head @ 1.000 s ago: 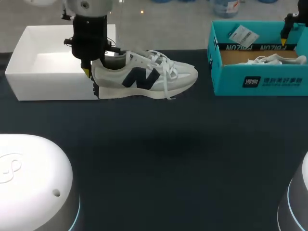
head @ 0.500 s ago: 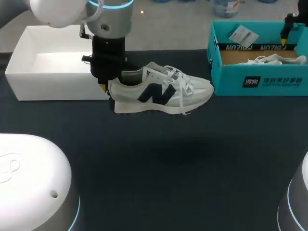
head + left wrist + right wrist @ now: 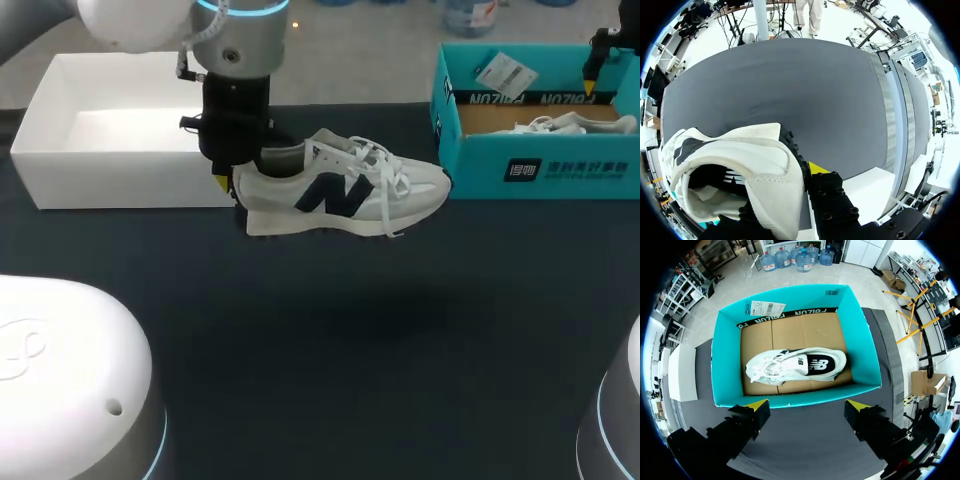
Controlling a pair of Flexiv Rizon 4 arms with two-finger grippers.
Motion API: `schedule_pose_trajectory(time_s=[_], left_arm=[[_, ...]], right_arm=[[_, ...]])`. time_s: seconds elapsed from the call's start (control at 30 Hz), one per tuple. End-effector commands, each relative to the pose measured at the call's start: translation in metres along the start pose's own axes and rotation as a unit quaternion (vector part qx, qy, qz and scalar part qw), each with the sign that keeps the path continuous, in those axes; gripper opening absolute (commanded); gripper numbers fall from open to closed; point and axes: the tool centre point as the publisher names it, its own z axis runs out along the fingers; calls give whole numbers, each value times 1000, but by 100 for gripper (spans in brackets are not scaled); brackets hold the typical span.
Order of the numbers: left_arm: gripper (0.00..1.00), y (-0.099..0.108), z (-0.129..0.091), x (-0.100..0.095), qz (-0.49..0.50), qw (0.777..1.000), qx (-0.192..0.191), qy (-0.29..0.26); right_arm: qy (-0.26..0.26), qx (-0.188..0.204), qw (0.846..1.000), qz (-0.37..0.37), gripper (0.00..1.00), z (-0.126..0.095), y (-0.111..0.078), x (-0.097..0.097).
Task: Take the shoe out of the shoebox, open the shoe tongue, remove and reinsert the insole, then place the shoe into the shoebox
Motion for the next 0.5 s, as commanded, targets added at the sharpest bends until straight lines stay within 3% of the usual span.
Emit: schedule_pose_trajectory(time_s=[0.03,0.5], left_arm=[[0,-2,18,-5,3,999,2,-33],[0,0,93,-26,-11,999,-19,-27]], right_arm=[[1,-1,1000,1,100,0,-1,0],[1,-1,1000,1,100,0,-1,0]])
